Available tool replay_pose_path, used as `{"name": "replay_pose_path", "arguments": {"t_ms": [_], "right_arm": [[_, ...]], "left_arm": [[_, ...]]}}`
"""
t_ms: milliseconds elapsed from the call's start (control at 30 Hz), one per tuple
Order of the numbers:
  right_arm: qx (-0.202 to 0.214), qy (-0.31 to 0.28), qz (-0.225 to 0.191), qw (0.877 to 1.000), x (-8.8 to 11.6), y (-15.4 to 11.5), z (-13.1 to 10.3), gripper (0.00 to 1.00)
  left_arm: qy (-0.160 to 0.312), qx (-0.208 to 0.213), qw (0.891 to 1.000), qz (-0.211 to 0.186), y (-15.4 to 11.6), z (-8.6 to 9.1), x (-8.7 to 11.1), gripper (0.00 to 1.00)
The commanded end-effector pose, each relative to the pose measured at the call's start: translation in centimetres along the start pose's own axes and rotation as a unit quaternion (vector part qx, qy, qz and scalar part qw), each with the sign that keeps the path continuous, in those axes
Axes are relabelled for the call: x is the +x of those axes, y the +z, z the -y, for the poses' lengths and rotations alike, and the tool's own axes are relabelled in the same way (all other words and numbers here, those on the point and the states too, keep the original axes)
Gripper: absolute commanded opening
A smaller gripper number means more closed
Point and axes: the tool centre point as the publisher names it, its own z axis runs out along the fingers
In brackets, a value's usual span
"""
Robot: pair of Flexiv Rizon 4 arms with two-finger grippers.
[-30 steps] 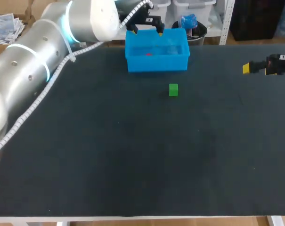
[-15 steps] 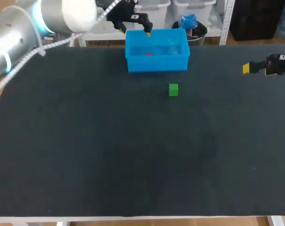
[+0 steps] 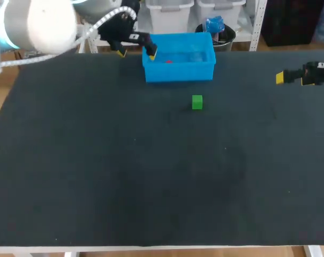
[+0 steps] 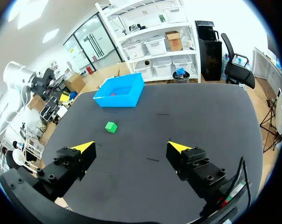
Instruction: Use the left arm to pick the red cube and place it into the blue plastic box first, then use the right arm to grasp the green cube and put it into the same blue plastic box after the first action is fully finished.
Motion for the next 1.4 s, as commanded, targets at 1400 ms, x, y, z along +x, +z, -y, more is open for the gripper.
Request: {"name": "replay_pose_path", "arguments": {"t_ms": [1400], "right_arm": [[0.001,0.000,0.000,1.000,0.0,0.1,0.0,1.00]], "left_arm": [[0.062,0.068,0.990,0.109,-4.0,1.0,13.3,1.00]]}}
